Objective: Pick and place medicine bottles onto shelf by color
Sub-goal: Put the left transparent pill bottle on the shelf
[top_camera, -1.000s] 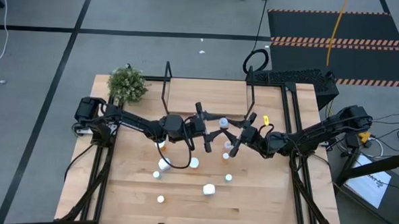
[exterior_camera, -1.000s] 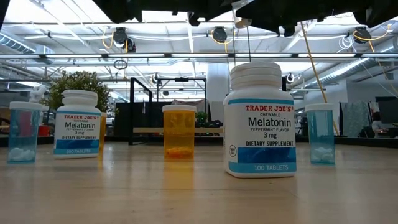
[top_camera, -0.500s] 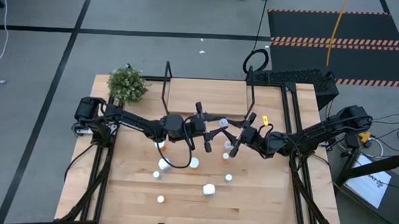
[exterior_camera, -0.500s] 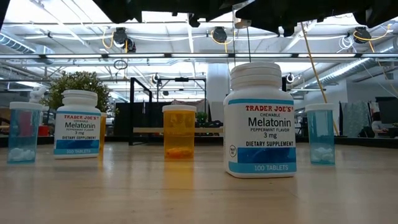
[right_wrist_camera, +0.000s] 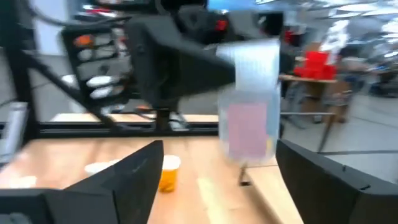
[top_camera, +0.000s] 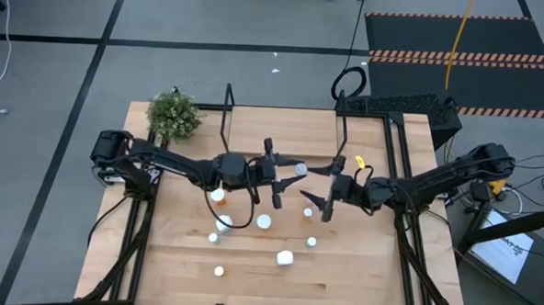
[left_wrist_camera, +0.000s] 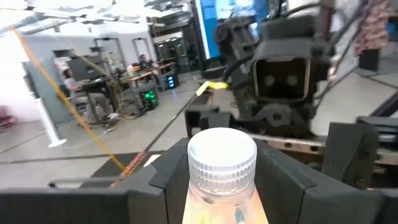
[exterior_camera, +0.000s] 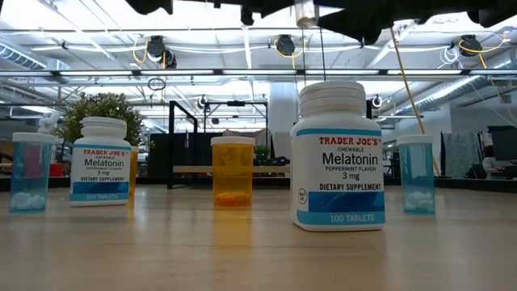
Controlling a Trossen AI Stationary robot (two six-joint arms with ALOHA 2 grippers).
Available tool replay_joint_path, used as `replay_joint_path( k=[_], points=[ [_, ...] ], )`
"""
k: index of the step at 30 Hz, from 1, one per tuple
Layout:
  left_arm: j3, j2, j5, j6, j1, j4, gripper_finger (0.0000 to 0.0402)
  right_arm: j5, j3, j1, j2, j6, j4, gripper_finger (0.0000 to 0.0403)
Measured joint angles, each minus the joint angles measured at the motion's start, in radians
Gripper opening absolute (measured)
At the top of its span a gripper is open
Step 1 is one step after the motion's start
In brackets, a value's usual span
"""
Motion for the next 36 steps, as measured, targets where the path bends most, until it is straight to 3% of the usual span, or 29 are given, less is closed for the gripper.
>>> replay_joint_path(
  k=[7,16,19,25,30,36],
  points=[
    [0.000,-0.055,0.217,-0.016,0.017,-0.084,0.0160,-0.225,0.001,-0.030,-0.118,0.093,-0.153,0.0322],
    [0.000,-0.051,0.720,-0.018,0.113,-0.081,0.0161,-0.421,0.001,-0.046,-0.120,0.118,-0.173,0.0322],
    [0.000,-0.048,0.827,-0.017,0.137,-0.092,0.0161,-0.457,0.001,-0.069,-0.081,0.149,-0.123,0.0322],
    [0.000,-0.048,0.912,0.008,0.146,-0.106,0.0161,-0.575,0.001,-0.135,0.046,0.192,0.043,0.0322],
    [0.000,-0.048,0.912,0.024,0.146,-0.145,0.0161,-0.657,0.001,-0.179,0.141,0.232,0.181,0.0322],
    [0.000,-0.048,0.890,0.035,0.145,-0.146,0.0161,-0.679,0.031,-0.184,0.237,0.221,0.245,0.0321]
  ],
)
